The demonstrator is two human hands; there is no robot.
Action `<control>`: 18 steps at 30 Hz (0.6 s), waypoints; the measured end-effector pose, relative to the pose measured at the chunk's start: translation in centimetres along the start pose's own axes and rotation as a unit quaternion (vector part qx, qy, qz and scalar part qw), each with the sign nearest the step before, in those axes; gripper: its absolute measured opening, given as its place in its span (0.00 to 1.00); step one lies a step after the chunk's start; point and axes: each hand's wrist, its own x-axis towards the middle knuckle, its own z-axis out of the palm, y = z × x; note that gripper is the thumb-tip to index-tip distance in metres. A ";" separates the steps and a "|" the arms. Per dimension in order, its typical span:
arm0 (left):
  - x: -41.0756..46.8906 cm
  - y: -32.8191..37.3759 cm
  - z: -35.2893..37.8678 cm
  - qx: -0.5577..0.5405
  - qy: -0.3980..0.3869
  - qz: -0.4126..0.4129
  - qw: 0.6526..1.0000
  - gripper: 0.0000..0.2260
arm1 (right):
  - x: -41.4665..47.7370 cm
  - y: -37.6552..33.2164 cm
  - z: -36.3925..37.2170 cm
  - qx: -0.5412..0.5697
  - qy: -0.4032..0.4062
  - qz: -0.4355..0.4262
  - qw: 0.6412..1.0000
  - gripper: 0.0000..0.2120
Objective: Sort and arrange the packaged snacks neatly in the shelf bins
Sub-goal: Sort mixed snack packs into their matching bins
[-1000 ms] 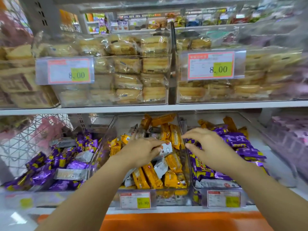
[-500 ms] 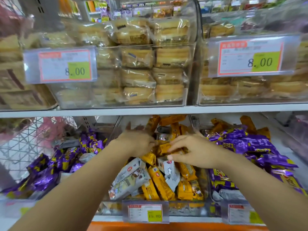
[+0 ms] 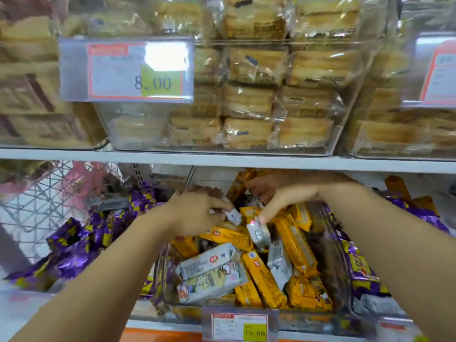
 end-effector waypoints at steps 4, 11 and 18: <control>-1.8 -0.1 0.6 0.001 -0.025 0.011 1.000 0.17 | 1.0 -0.3 0.4 0.002 0.003 0.011 1.000 0.31; -2.6 -0.3 0.7 -0.024 -0.031 0.017 0.999 0.18 | 0.7 -0.9 0.1 0.008 -0.017 0.029 0.999 0.25; -2.8 0.0 1.6 -0.007 0.016 0.011 1.000 0.18 | 3.3 -1.5 4.4 -0.002 -0.023 0.048 0.999 0.32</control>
